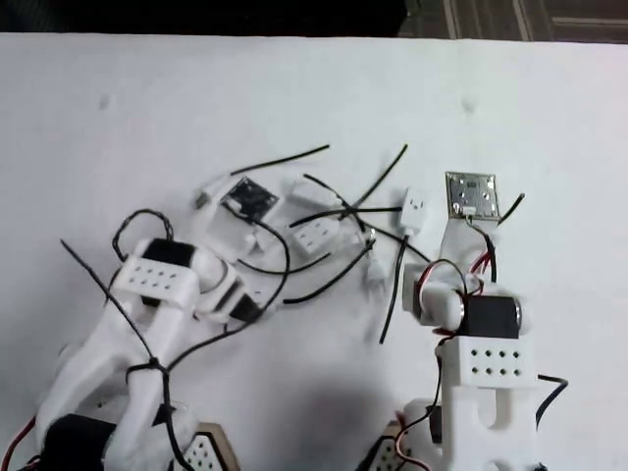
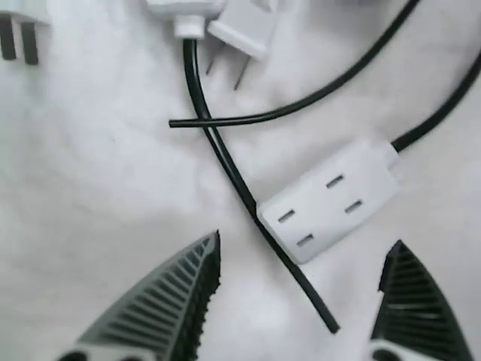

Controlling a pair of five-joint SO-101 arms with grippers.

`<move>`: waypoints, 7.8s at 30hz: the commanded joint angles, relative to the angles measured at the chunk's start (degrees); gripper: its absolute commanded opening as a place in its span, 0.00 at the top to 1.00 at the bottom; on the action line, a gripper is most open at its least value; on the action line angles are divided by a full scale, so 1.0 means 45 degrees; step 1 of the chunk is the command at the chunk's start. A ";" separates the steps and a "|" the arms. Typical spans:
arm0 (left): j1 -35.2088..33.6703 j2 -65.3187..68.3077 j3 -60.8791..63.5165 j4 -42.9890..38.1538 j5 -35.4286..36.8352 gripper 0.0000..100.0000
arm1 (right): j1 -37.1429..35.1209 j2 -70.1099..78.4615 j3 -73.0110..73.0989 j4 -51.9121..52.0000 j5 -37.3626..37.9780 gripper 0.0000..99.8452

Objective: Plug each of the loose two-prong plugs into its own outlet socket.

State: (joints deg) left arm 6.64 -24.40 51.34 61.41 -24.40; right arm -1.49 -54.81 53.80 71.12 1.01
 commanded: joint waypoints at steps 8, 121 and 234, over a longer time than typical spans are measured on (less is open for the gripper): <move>0.0205 -0.0381 -0.1602 0.0977 -0.4005 0.66 | -0.0654 -0.0010 0.0117 -0.0127 0.0156 0.98; -0.7844 -0.6945 0.4825 -0.2012 0.0801 0.72 | -1.0266 0.3390 0.1250 -0.5968 0.1641 0.98; -0.5011 -0.6965 0.3868 0.0078 0.0449 0.72 | -0.9973 0.0967 -0.3048 0.1924 0.1289 0.74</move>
State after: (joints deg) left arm -19.30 -54.37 72.79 57.80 -20.79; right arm -48.62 -41.63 42.64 77.10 7.25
